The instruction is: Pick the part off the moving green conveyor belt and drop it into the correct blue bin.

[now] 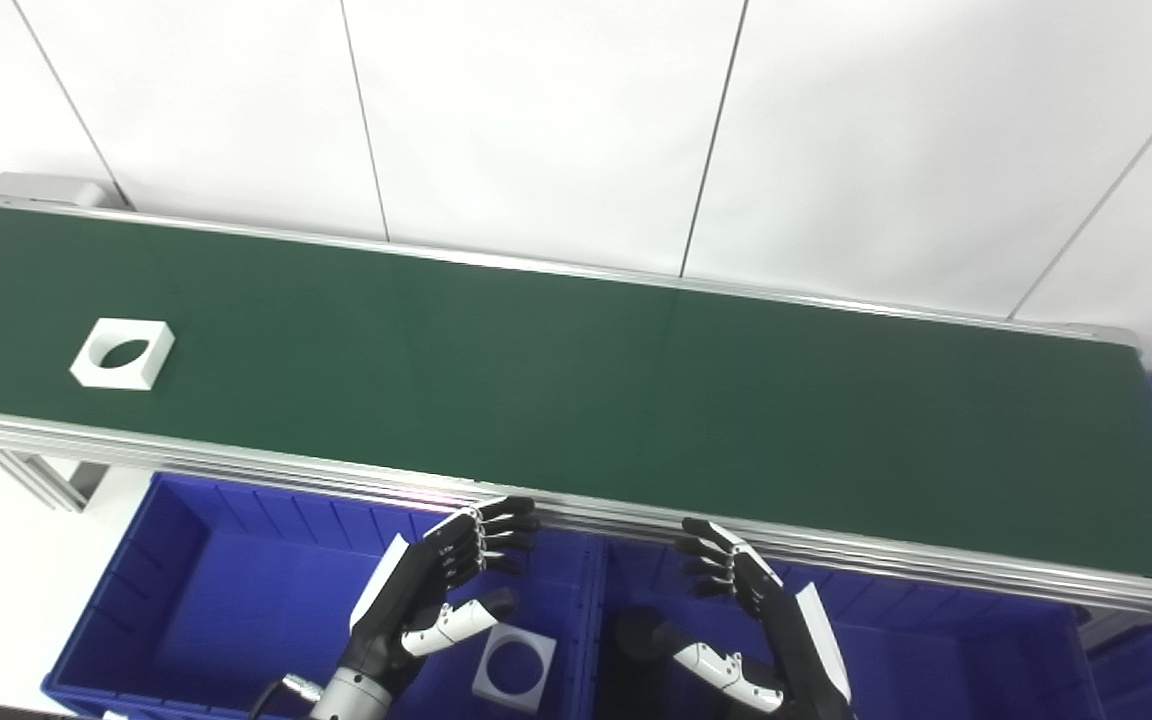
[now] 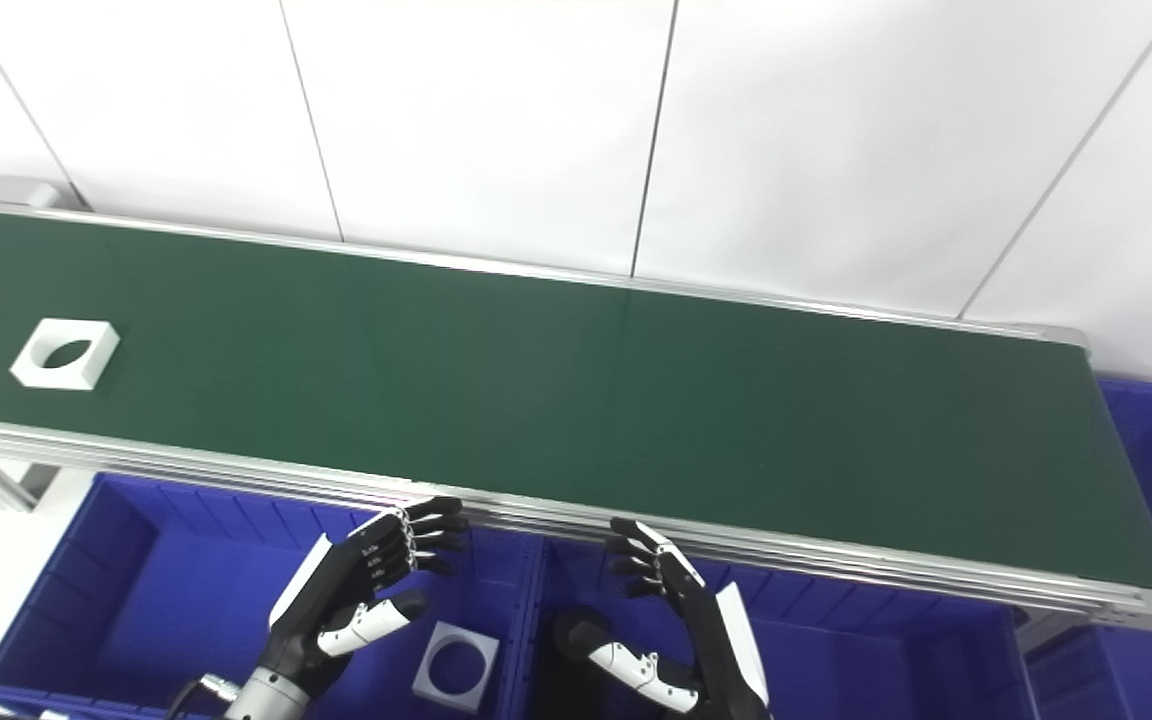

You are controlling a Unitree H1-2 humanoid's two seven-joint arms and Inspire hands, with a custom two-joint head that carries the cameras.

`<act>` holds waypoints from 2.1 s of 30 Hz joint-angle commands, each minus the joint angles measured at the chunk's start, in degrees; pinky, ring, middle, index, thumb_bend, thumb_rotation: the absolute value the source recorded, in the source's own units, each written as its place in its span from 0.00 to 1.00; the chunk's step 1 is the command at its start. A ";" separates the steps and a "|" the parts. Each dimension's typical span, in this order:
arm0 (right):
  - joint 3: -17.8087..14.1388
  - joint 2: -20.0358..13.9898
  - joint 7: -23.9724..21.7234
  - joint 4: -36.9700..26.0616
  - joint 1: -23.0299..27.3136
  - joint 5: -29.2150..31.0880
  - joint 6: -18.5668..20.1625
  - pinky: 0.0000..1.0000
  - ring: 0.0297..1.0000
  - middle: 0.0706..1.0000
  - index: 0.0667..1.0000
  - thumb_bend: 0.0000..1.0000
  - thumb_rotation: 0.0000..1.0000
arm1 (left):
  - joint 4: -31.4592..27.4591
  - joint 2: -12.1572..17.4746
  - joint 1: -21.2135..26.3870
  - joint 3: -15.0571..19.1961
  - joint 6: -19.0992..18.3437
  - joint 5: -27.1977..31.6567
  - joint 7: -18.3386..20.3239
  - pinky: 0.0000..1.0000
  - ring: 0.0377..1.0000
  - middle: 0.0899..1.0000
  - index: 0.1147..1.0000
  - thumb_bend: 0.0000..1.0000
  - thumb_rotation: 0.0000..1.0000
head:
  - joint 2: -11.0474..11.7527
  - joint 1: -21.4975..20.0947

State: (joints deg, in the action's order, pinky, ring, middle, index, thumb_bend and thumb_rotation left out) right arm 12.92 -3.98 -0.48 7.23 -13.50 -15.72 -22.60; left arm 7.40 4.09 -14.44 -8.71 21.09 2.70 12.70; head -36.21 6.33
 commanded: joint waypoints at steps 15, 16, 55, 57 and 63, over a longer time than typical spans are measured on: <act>3.68 -1.69 5.28 2.73 2.33 1.72 -4.32 0.63 0.70 0.75 0.81 0.58 0.47 | 5.01 0.39 2.67 0.01 5.59 0.73 1.71 0.62 0.70 0.73 0.74 0.80 0.46 | 7.92 6.51; 4.00 -1.88 5.62 2.99 2.46 1.86 -4.32 0.63 0.70 0.75 0.81 0.58 0.48 | 5.23 0.38 2.76 0.03 5.66 0.76 1.75 0.62 0.70 0.73 0.74 0.80 0.45 | 7.92 6.51; 6.80 -4.11 8.44 6.83 5.20 5.20 -4.30 0.60 0.67 0.73 0.85 0.51 0.45 | -22.62 8.91 6.81 4.06 -9.78 -7.65 0.36 0.58 0.65 0.67 0.66 0.92 0.21 | 12.74 15.26; 6.71 -4.21 8.26 6.85 5.26 5.35 -4.29 0.60 0.67 0.73 0.86 0.50 0.45 | -26.06 10.11 7.74 4.45 -12.91 -7.07 0.80 0.61 0.68 0.70 0.68 0.90 0.22 | 12.70 15.61; 6.41 -4.35 7.82 6.98 5.41 5.68 -4.32 0.61 0.67 0.73 0.86 0.48 0.43 | -31.49 12.21 9.97 5.34 -18.88 -7.54 1.28 0.68 0.74 0.73 0.71 0.85 0.20 | 12.63 16.28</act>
State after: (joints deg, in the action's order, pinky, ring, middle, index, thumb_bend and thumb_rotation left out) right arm 19.60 -8.15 7.55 15.16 -9.03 -10.46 -23.71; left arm -21.99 15.56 -5.84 -4.18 2.99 -4.71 13.97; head -23.55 22.41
